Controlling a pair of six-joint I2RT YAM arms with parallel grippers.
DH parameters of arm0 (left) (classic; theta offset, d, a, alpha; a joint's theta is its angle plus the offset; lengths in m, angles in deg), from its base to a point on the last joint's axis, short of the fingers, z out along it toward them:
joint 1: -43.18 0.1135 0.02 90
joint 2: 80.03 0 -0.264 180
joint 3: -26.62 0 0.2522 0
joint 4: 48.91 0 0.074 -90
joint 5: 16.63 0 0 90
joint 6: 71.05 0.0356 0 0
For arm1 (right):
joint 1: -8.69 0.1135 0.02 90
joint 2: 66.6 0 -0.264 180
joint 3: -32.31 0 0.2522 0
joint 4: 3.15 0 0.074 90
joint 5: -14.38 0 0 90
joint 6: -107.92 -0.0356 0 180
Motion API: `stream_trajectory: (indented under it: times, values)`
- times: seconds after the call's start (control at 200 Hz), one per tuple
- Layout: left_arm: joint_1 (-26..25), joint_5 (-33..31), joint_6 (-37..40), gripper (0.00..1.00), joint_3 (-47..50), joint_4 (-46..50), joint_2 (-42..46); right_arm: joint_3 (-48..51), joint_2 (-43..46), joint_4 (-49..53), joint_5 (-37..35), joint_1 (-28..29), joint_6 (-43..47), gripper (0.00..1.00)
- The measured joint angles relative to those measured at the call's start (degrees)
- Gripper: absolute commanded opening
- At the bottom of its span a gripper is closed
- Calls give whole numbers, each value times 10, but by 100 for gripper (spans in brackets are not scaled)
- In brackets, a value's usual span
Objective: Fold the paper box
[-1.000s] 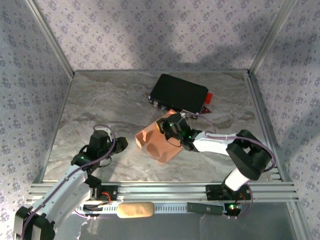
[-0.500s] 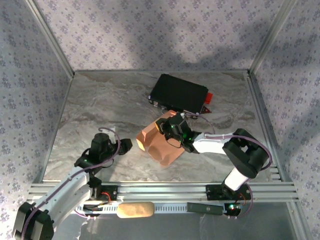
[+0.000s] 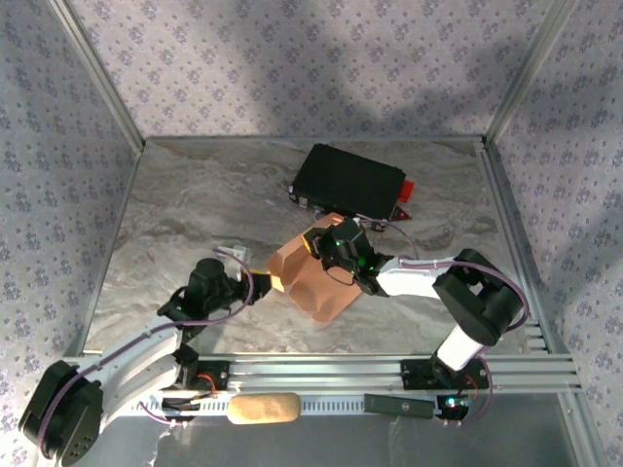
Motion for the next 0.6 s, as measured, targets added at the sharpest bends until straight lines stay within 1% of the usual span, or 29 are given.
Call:
stream_trajectory:
  times: [0.18, 0.29, 0.46, 0.6]
  values:
    - [-21, -5, 21, 41, 0, -35, -49, 0, -9, -13, 7, -2, 0, 0]
    - [-47, -21, 32, 40, 0, -47, -77, 3, -12, -27, 10, -2, 0, 0]
    - [-93, -83, 45, 39, 0, -65, -86, 22, -18, -75, 10, -2, 4, 0]
    - [-107, -141, 47, 39, 0, -78, -86, 37, -41, -142, 10, 0, 10, 0]
